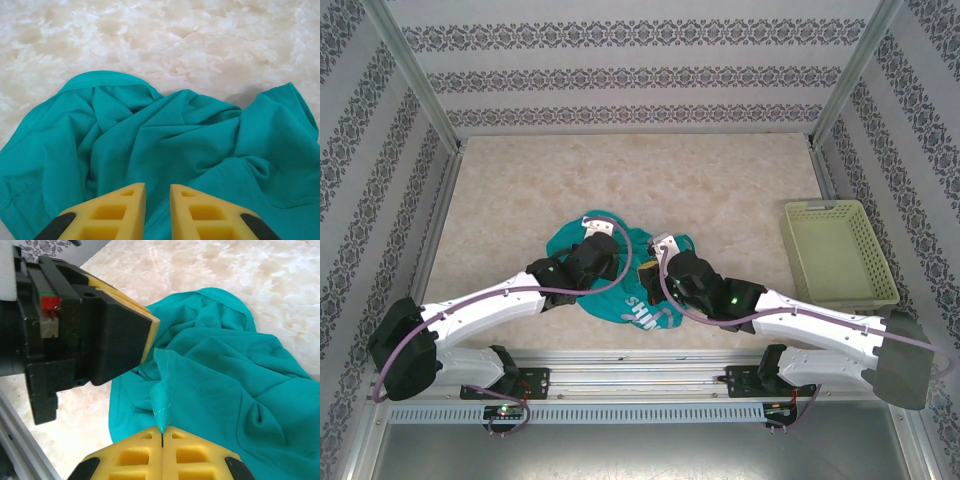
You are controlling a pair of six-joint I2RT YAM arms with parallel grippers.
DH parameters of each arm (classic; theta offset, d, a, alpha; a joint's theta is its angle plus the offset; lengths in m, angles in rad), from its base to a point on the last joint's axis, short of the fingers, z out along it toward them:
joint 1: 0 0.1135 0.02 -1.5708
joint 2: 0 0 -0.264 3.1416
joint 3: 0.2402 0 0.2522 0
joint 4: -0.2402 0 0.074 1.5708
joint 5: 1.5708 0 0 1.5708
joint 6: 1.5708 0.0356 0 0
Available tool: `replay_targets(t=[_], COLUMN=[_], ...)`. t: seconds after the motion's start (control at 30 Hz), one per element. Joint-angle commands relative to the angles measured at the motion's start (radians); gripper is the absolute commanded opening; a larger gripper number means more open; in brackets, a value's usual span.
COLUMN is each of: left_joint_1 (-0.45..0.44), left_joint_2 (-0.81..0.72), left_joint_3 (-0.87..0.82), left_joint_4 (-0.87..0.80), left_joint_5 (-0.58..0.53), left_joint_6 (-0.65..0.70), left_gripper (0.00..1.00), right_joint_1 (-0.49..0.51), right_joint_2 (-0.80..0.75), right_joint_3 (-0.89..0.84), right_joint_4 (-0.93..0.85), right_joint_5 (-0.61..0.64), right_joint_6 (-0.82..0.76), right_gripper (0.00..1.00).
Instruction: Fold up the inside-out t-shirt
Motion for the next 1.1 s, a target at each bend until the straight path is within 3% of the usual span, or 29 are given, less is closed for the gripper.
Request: replay_targets(t=[0.0, 0.13, 0.27, 0.4, 0.53, 0.63, 0.77, 1.07], left_joint_1=[0.009, 0.011, 0.008, 0.008, 0.017, 0.056, 0.114, 0.117], left_joint_2=[-0.025, -0.027, -0.068, -0.024, 0.046, 0.094, 0.11, 0.033], left_joint_3=[-0.028, -0.046, -0.105, -0.095, -0.068, -0.058, -0.088, -0.16], left_joint_4=[-0.03, -0.021, 0.081, 0.093, 0.087, 0.077, 0.112, 0.128], left_joint_5=[-0.005, 0.049, 0.172, 0.206, 0.168, 0.153, 0.198, 0.258], left_joint_6=[0.005, 0.032, 0.053, 0.033, -0.021, -0.079, -0.125, -0.126], left_gripper=[0.2, 0.23, 0.45, 0.58, 0.6, 0.52, 0.34, 0.1], right_joint_1=[0.01, 0.01, 0.01, 0.018, 0.035, 0.046, 0.059, 0.069], right_joint_2=[0.008, 0.001, 0.006, 0.017, 0.024, 0.028, 0.024, 0.077], right_joint_3=[0.04, 0.035, 0.035, 0.035, 0.041, 0.042, 0.03, 0.045], right_joint_4=[-0.024, -0.011, 0.019, 0.055, 0.068, 0.07, 0.063, 0.008], right_joint_5=[0.055, 0.037, -0.01, -0.042, -0.043, -0.033, 0.007, 0.122], right_joint_6=[-0.007, -0.012, -0.017, -0.018, -0.029, -0.03, -0.036, -0.067], right_gripper=[0.0, 0.0, 0.0, 0.0, 0.0, 0.0, 0.0, 0.0])
